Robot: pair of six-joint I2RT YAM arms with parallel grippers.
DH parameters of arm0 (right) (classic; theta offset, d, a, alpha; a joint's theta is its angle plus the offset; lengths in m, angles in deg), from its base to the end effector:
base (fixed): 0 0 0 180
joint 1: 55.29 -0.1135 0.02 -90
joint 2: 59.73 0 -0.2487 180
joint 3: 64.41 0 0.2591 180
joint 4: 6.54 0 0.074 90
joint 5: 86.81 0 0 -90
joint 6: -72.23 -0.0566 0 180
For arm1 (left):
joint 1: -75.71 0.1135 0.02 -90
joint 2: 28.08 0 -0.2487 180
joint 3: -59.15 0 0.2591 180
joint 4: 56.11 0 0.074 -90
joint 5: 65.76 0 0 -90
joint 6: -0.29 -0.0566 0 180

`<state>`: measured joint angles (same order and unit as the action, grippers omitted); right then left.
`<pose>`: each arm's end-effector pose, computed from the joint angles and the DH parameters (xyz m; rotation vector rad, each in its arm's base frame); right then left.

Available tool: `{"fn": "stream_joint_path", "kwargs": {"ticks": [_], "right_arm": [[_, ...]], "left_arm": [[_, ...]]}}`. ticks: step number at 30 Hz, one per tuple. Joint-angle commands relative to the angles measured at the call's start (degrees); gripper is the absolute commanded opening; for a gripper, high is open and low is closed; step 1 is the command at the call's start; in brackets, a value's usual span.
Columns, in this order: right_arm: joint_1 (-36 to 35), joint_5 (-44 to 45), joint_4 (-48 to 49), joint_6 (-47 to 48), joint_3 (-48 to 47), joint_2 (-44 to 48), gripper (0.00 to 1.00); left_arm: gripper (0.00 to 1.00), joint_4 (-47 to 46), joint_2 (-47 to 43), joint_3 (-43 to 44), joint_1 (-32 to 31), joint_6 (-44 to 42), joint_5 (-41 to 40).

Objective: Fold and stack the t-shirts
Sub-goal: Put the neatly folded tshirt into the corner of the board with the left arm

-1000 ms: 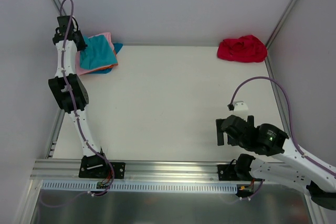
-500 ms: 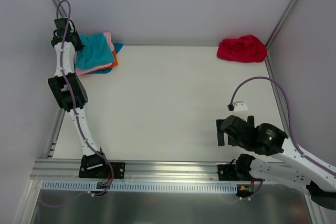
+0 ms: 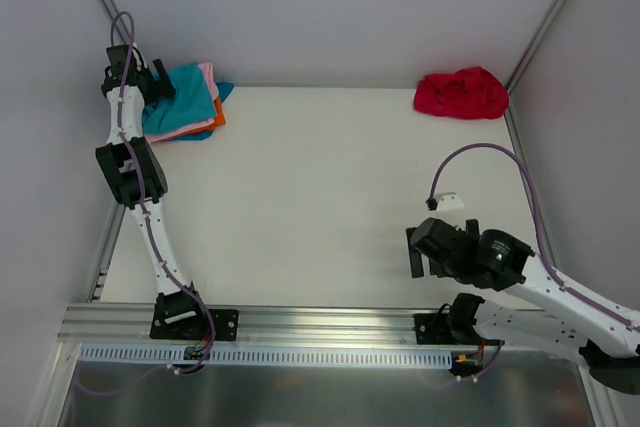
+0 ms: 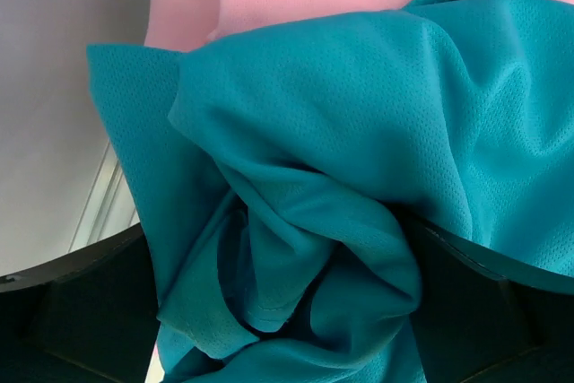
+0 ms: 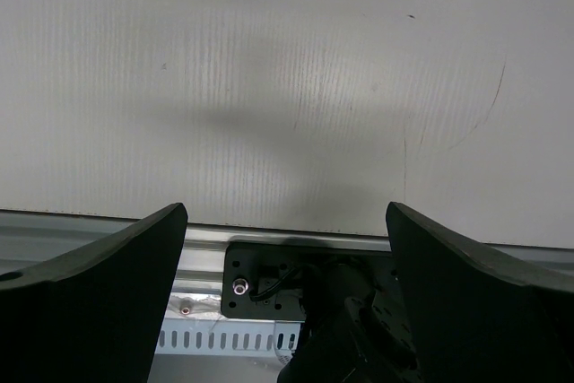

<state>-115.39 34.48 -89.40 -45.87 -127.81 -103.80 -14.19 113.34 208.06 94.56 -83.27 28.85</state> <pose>0.0954 0.1070 0.2627 -0.5178 2.3884 -0.0913 0.5493 0.1827 0.2286 -0.4300 2.1267 0.0367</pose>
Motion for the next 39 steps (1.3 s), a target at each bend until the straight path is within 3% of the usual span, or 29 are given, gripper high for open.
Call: {"fn": "stream_joint_path", "kwargs": {"ticks": [1, 6, 7, 11, 17, 23, 29, 32, 36, 39], "right_arm": [[0.24, 2.29, -1.02, -1.35, -1.13, -1.10, 0.99], [0.24, 1.67, -0.40, -0.73, -0.96, -1.19, 0.99], [0.24, 1.67, -0.40, -0.64, -0.96, -1.10, 0.99], [0.15, 1.06, 0.04, -0.21, -0.78, -0.93, 1.00], [0.16, 0.71, 1.26, 0.41, -0.52, 1.26, 0.99], [0.15, -0.09, 1.88, 0.85, -0.25, 4.25, 0.99], [0.07, -1.32, 2.94, 1.64, -0.08, 7.59, 0.99], [0.15, -1.58, 3.38, 1.82, 0.10, 9.52, 1.00], [0.15, -3.16, 5.30, 2.08, 1.14, 12.43, 0.99], [0.15, -5.44, 8.91, 2.26, 3.78, 14.10, 0.99]], "left_arm": [[0.99, -1.20, -0.19, 2.82, 0.31, 1.29, 3.57], [0.99, -1.46, -3.51, 1.15, -0.74, 2.35, 3.05], [0.99, -4.16, -5.35, -2.94, -1.18, 2.44, 0.96], [0.99, -17.35, -21.95, -17.73, -4.87, -1.15, -6.25], [0.99, -21.67, -37.78, -23.63, -11.02, -6.08, -17.85], [0.99, -34.95, -54.39, -37.17, -16.21, -13.65, -18.94], [0.99, -23.72, -66.79, -43.40, -21.04, -1.28, -7.09], [0.99, -20.36, -75.83, -53.67, -23.15, 9.01, 2.33], [0.99, -16.77, -89.72, -71.14, -28.60, 15.88, 5.24], [0.99, -5.01, -98.43, -76.00, -30.45, 15.89, 3.40]]}}
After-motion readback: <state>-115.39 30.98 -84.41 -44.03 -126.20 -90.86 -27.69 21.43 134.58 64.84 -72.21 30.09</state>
